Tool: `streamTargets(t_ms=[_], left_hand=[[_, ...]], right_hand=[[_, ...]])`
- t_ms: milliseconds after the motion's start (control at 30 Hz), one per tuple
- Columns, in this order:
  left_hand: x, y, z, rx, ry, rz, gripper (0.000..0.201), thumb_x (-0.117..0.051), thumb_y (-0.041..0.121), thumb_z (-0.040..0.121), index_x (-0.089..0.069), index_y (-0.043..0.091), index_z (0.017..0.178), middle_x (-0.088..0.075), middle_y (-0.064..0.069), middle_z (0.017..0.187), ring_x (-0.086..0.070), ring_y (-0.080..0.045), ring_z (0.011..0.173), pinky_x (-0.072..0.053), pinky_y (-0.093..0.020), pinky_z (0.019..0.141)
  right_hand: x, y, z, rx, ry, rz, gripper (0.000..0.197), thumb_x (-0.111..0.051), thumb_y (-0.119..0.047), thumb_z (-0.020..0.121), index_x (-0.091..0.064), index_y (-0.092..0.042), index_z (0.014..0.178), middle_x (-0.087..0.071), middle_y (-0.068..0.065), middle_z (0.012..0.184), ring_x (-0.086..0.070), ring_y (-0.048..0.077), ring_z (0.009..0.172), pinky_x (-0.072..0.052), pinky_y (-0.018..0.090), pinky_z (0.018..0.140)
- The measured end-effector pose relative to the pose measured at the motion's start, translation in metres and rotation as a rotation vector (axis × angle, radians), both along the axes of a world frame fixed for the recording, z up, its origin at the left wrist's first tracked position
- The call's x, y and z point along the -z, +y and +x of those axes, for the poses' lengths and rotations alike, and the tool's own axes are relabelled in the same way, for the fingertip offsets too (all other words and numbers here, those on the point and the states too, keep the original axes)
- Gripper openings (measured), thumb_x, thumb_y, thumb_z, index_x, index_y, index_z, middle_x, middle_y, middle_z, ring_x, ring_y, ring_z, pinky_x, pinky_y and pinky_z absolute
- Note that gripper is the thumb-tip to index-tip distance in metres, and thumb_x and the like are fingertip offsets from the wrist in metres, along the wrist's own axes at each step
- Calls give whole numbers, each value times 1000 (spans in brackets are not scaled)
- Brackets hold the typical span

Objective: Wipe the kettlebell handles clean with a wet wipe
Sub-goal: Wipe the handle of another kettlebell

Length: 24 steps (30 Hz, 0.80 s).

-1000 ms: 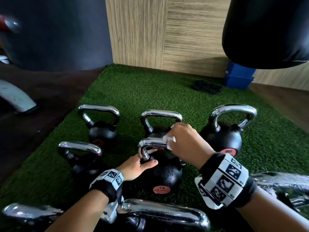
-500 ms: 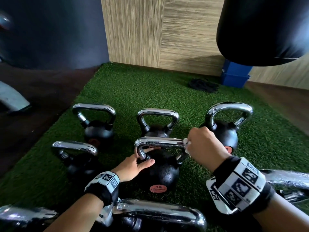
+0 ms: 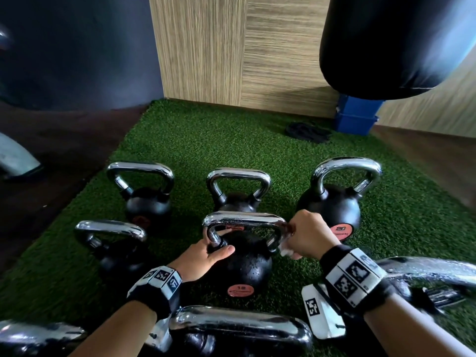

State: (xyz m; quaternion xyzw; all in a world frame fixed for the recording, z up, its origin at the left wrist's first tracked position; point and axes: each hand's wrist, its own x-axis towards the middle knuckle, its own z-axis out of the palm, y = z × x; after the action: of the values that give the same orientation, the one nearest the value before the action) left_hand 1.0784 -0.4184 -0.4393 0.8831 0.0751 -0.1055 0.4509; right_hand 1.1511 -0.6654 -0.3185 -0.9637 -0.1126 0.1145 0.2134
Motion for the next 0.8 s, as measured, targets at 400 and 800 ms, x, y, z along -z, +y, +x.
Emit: streamTargets(t_ms=[400,800], left_hand=[[-30,23,-2,164,112,123,56,-80,43,85,-62,31,137,-65,12,135,-59,-12,128,-39,-37,118],[-162,3,3,-173,-239,-580,46,-64,50,86,-75,13,112,-79,-10,108,-78,-24,97,-64,-29,78]], right_hand=[[6,-1,-6,3,-35,-98,16,-65,-9,83,-72,1,95,-73,19,94,-73,35,89,-58,33,69],[-88,16,-24,-379,-380,456,39,-91,-30,69,-67,-25,100,-73,-12,79,-66,-6,68,-49,5,62]])
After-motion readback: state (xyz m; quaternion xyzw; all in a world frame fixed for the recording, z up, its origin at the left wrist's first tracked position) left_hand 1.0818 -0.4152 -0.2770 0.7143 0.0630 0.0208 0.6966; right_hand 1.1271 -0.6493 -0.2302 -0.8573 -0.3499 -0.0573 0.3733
